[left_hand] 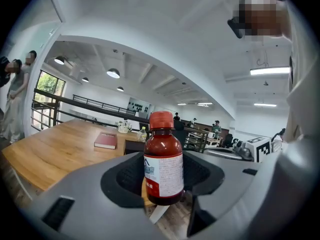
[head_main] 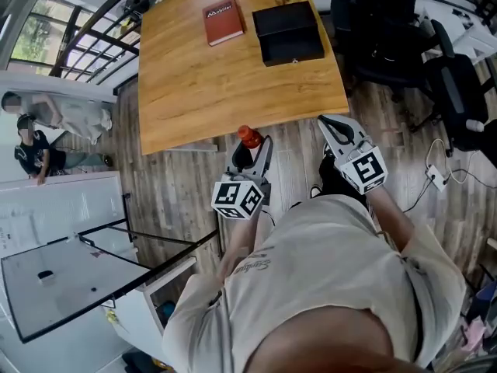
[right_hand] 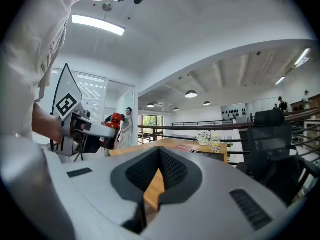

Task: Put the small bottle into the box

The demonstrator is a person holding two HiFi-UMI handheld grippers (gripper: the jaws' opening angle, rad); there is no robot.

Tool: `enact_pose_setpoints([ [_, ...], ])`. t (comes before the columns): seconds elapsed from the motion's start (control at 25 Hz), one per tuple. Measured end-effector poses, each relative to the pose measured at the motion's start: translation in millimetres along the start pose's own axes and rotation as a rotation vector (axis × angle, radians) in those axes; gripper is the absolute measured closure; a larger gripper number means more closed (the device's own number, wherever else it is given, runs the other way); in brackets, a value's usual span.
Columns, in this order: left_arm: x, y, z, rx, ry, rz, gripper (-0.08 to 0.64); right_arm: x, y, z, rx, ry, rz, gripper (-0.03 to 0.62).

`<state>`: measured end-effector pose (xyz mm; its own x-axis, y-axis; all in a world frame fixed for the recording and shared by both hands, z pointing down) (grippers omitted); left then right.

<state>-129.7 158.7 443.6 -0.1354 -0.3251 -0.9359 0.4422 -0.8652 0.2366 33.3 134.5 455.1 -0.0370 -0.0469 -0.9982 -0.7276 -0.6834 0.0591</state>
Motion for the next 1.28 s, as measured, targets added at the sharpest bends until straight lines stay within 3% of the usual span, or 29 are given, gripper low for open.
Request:
enact_pose_setpoints([
  [0.2, 38.1, 56.7, 8.4, -0.031, 0.033, -0.024, 0.333, -3.8, 27.8, -52.4, -0.036, -0.004, 0.001, 0.598],
  [0.44, 69.8, 118.9, 11.7, -0.049, -0.004, -0.058, 0.333, -0.7, 53.9, -108.1, -0.039, -0.018, 0.004, 0.598],
  [0.76, 76.0, 156.1, 22.4, 0.017, -0.009, -0.055, 0.333, -12.8, 86.9, -173.4, -0.033, 0.000, 0.021, 0.598],
  [1.04, 58.8, 163.3, 42.8, 0.098, -0.043, 0.029, 0.333, -26.2, 110.2, -176.7, 0.029, 0.029, 0.041, 0.598],
  [1.28, 62.4, 192.5, 52.6, 0.065, -0.026, 0.039, 0.333, -36.5, 128.0, -181.3, 0.032, 0.026, 0.056, 0.598],
])
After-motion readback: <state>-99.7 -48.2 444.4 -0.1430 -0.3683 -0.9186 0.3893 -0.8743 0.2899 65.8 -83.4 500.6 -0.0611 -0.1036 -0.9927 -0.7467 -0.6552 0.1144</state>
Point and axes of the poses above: the fingertips, and each gripper's own axes: y forward along the fingers, z to its left, x out of its top, the point moved 1 cm from there along -y, backward along the fingers
